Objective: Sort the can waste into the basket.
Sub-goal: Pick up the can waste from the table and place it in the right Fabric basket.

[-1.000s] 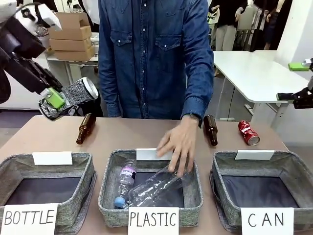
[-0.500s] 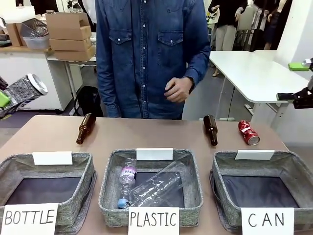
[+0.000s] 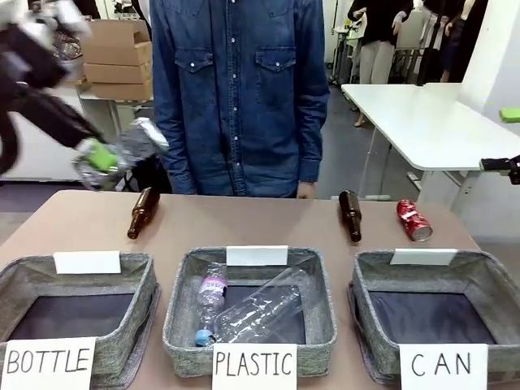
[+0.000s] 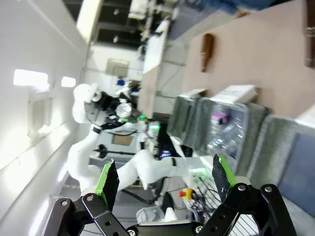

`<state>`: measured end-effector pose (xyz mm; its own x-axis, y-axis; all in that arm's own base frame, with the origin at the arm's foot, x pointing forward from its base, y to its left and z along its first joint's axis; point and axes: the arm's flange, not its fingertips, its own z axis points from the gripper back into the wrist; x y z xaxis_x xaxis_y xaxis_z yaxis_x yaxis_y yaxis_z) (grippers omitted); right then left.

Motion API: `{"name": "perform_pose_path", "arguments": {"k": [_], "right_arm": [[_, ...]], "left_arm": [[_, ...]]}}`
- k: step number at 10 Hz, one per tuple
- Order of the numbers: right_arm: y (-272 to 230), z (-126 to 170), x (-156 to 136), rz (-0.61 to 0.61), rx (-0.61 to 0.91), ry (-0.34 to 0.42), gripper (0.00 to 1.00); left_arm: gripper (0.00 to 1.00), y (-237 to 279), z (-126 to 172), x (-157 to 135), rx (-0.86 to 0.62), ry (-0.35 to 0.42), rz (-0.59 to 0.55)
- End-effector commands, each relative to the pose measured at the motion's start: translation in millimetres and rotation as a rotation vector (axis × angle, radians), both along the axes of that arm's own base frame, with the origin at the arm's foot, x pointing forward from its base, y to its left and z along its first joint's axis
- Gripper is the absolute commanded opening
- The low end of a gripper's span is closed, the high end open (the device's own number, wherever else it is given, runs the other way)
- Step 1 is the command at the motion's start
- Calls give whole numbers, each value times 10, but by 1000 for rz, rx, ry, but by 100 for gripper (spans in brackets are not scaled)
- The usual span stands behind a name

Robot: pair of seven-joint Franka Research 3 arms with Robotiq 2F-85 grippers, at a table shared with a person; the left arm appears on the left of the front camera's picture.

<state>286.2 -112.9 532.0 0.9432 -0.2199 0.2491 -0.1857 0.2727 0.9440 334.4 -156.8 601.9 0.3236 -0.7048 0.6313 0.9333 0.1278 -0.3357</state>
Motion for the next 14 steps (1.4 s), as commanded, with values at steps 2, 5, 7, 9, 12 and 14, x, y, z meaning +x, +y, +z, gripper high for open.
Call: {"name": "perform_pose_path", "arguments": {"k": [2,5,7,9,12,14], "right_arm": [[-887,209,-949,-161,-172,82,100],[-944,169,-1090,-196,-178,68,100],[-944,169,-1090,-196,-178,68,100],[-944,169,-1090,-196,-178,68,100],[-944,169,-1090,-196,-178,68,100],[-944,169,-1090,-196,-178,68,100]], "left_arm": [[44,-1717,69,568,-17,-81,-249],[44,-3483,-436,506,-12,-143,-458],[44,-4190,-913,316,29,-116,-516],[44,-4363,-1127,160,56,-120,-530],[44,-4359,-1249,93,101,-162,-529],[44,-4354,-1265,70,114,-180,-546]]}}
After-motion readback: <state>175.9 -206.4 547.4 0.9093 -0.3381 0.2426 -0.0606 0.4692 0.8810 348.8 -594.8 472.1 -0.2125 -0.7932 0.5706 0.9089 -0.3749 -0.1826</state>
